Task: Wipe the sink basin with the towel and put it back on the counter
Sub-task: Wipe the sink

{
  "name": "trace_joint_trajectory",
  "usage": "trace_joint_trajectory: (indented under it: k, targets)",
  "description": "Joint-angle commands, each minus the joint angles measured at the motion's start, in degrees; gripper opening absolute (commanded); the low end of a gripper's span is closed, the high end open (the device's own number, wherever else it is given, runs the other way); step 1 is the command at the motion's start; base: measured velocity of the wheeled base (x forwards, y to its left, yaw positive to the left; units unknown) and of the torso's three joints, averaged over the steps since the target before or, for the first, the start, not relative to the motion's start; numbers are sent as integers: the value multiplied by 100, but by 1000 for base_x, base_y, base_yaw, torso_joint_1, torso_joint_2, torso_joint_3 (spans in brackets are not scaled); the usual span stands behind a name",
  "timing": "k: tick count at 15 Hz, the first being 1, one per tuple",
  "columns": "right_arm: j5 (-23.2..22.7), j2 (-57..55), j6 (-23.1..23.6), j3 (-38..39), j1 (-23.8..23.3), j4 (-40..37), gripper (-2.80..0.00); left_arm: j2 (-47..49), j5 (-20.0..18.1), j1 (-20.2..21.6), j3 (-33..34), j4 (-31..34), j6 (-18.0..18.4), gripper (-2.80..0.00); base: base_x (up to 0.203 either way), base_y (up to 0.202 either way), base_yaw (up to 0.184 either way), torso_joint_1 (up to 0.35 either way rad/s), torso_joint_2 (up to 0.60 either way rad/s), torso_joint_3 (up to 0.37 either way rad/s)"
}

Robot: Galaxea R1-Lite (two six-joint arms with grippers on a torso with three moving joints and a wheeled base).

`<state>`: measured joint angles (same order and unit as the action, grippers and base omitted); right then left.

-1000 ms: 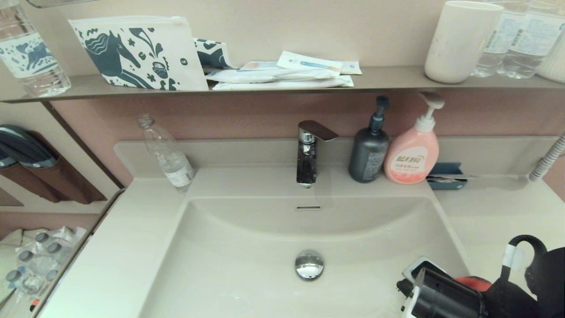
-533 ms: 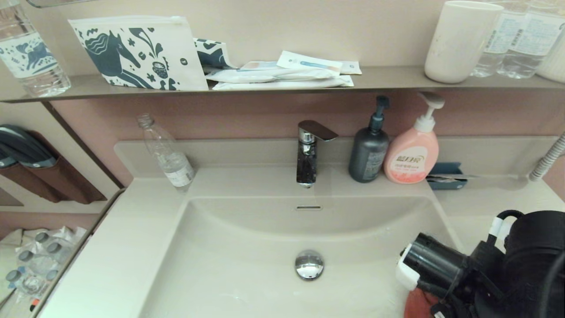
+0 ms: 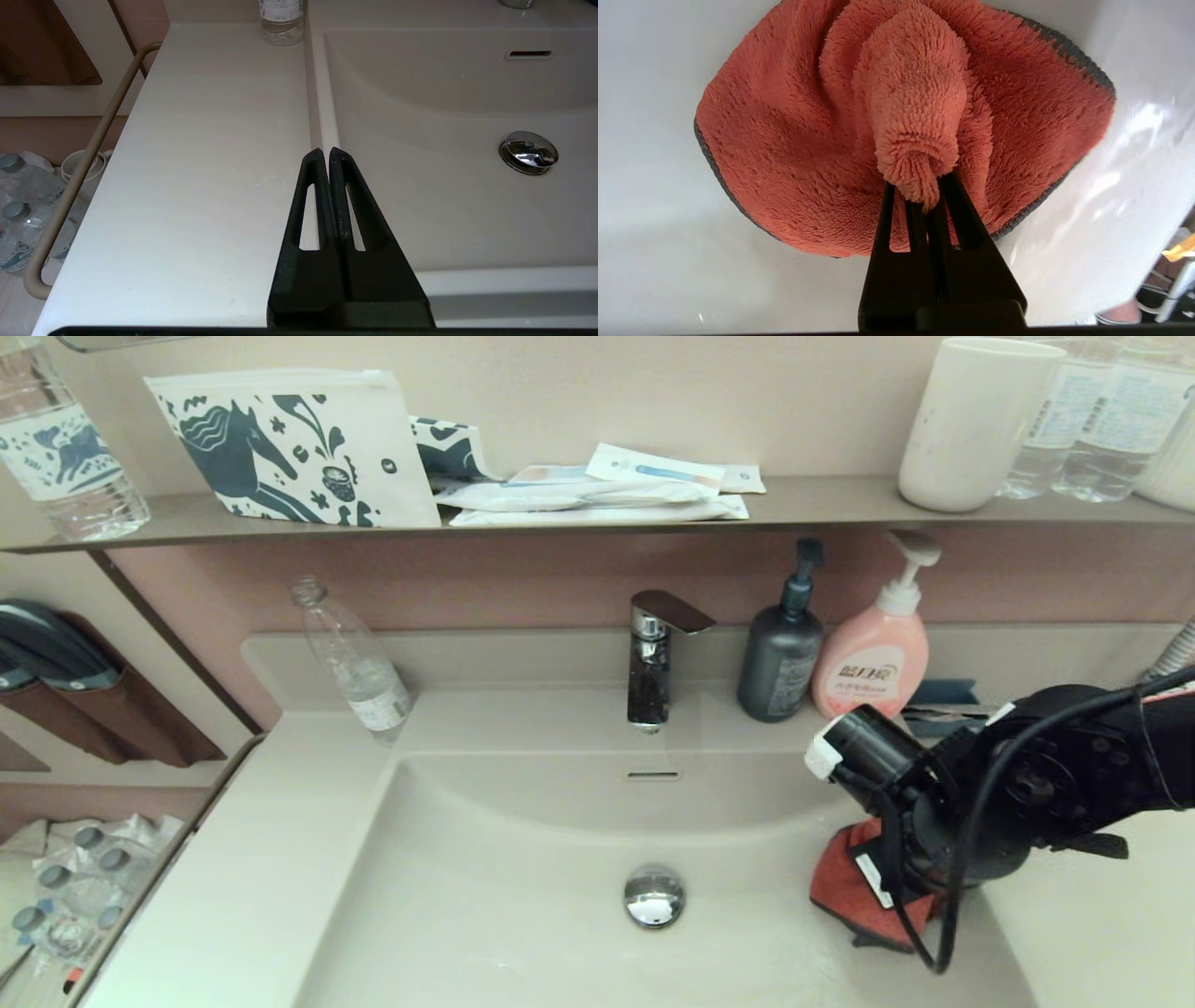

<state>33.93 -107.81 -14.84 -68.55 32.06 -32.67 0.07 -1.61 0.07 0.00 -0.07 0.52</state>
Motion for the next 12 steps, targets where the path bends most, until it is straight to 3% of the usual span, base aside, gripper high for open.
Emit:
trace_joint_trajectory:
  k: [1,7,12]
  targets:
    - [20,-407,29,-527,-125,11,-280,1,-6,1,0,-1,1,-280,0,0,0,0,0,0]
    - [136,-798,462,-1762,-329,8,-280,1,0,1,0,-1,1,-280,0,0,0,0,0,0]
    - [123,-1069,412,-1778,-142,384,-280,1,-3,1,0,-1,1,-280,0,0,0,0,0,0]
